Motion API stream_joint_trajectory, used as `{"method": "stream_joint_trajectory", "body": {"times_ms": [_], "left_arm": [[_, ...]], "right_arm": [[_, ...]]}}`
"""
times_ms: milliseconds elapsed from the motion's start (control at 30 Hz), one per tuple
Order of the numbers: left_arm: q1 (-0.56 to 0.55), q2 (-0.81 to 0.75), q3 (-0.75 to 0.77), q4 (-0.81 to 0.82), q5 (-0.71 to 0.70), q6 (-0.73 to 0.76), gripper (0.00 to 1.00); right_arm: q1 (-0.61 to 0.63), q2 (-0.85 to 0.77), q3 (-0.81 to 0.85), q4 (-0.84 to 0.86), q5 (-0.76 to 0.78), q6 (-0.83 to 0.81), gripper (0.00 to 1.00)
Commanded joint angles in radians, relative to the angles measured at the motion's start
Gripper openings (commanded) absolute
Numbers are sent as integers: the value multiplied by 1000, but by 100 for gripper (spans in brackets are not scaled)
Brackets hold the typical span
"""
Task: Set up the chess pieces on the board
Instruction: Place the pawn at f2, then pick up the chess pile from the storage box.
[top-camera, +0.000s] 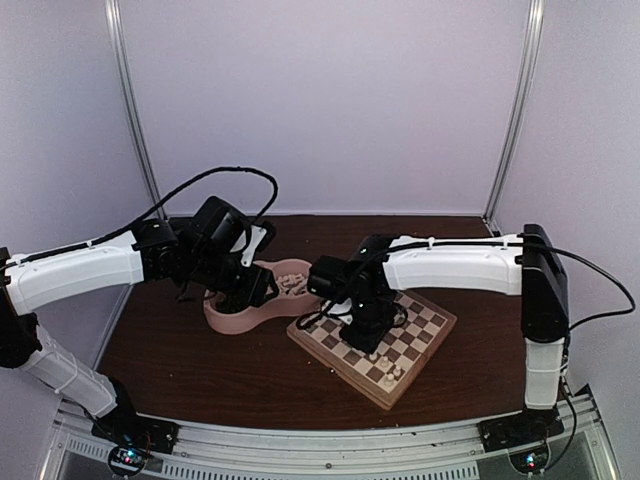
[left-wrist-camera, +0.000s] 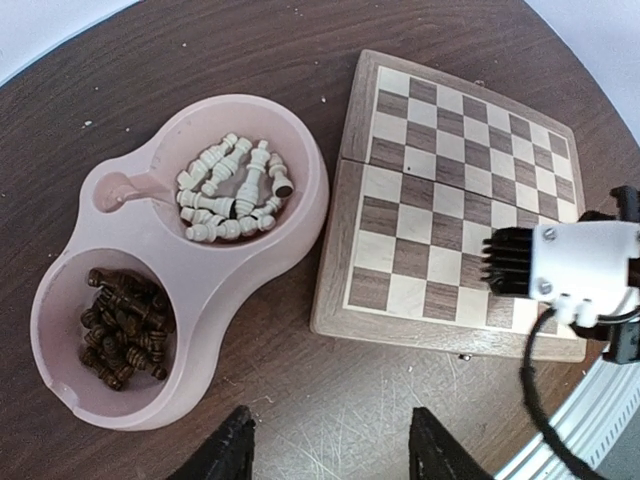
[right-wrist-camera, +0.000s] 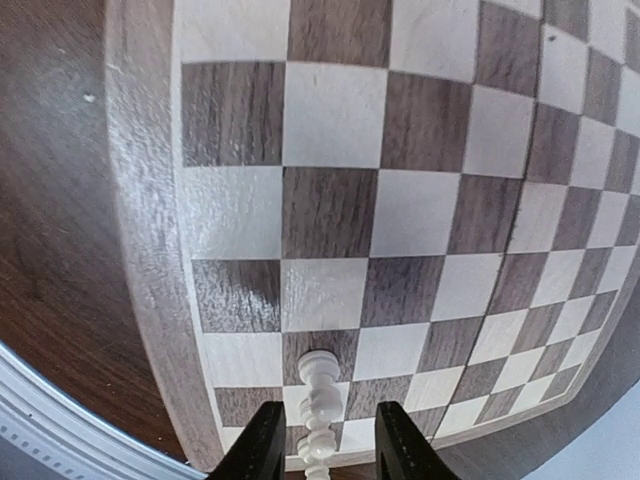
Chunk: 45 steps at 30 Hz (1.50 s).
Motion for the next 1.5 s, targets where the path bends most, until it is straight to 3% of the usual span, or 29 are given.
{"method": "stream_joint_trajectory", "body": {"times_ms": [0, 267, 500, 667, 933, 1467], "left_arm": [[3, -4, 21, -5, -29, -1, 54], [26, 58, 62, -31, -16, 9, 54], [60, 249, 227, -159, -40, 25, 47], [95, 388, 355, -227, -50, 47, 40], [153, 588, 547, -323, 25, 59, 40], [227, 799, 775, -438, 137, 139, 52]], "right_arm": [[-23, -166, -37, 112, -13, 12, 33], [-77, -486, -273, 432, 11, 77, 31], [-93, -669, -451, 593, 16, 90, 31], [-96, -723, -521, 632, 7, 94, 31], [-99, -766, -583, 671, 1, 91, 31], [-102, -809, -653, 715, -19, 104, 31]]}}
